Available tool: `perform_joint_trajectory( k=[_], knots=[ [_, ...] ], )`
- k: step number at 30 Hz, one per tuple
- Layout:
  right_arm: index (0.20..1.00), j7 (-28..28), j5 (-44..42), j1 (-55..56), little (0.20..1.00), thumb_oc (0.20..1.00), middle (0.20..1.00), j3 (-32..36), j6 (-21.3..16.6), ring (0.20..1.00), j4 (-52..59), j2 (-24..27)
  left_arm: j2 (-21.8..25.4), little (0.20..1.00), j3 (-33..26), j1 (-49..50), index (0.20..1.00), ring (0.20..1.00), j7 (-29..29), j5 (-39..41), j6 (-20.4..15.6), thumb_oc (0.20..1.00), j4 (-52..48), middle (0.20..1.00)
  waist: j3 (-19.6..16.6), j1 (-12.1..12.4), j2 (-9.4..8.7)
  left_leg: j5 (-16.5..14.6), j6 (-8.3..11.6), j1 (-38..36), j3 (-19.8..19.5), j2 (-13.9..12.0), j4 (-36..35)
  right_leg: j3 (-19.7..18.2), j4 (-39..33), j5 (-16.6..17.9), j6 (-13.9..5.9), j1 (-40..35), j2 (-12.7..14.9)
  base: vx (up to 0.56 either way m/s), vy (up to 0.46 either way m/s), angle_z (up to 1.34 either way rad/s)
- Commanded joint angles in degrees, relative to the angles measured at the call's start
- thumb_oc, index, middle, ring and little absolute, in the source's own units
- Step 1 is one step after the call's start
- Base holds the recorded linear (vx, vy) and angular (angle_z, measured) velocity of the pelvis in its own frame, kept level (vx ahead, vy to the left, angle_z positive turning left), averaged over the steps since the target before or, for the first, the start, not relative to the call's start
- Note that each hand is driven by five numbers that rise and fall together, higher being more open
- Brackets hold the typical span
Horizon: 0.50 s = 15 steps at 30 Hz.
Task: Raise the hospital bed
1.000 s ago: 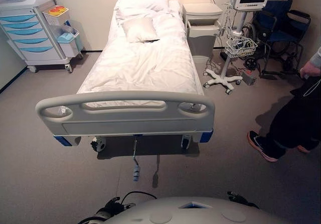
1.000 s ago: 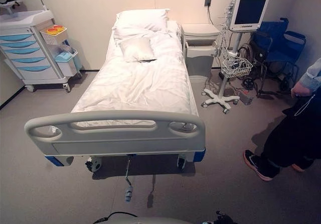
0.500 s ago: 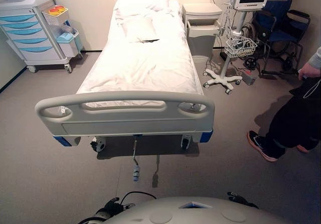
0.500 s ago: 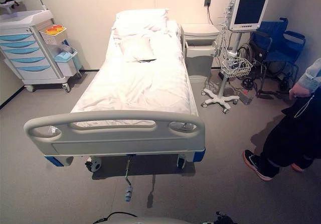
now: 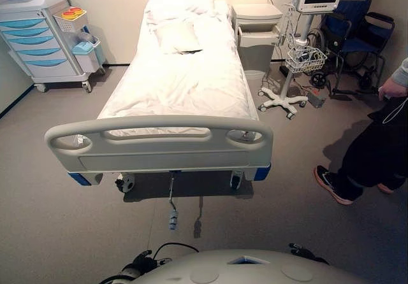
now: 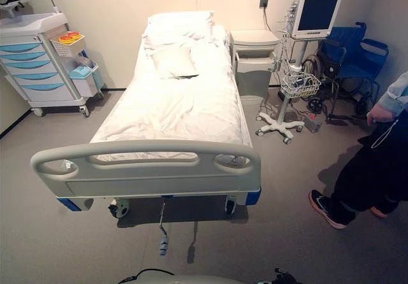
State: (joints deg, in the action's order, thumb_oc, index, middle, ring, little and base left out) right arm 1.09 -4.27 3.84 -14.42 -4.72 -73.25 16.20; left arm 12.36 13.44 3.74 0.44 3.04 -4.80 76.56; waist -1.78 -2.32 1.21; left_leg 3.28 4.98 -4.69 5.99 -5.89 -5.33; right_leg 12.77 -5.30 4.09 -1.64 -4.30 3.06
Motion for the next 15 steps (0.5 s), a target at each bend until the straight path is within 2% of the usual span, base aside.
perform_joint_trajectory(
  k=[1, 15],
  knots=[
    [1.0, 0.38, 0.59, -5.18, 1.0, 1.0, 1.0, -1.51, -0.81, 1.0, -3.14, -1.48, 0.51, 1.0, -1.16, -3.87, 1.0, 1.0, 0.3, -1.27, -1.07, 1.0, 2.27, 1.0, 2.0, -0.85, -3.48, -2.12, -2.38, -2.6, 0.37, 4.58, 0.33, -1.4, 0.3, -0.53, -6.55, -3.11, 2.12, 0.0, 0.0, 0.0],
    [1.0, 0.25, 0.95, -5.3, 1.0, 1.0, 1.0, -1.42, -0.81, 1.0, -2.9, -0.97, 0.29, 1.0, -0.99, -4.17, 1.0, 1.0, 0.08, -0.38, -1.15, 1.0, 1.48, 1.0, 2.75, -1.15, -3.36, -1.9, -2.49, -1.71, 0.42, 4.66, 0.33, -1.68, 0.3, -0.07, -6.66, -2.17, 2.19, 0.0, 0.0, 0.0]
  ],
)
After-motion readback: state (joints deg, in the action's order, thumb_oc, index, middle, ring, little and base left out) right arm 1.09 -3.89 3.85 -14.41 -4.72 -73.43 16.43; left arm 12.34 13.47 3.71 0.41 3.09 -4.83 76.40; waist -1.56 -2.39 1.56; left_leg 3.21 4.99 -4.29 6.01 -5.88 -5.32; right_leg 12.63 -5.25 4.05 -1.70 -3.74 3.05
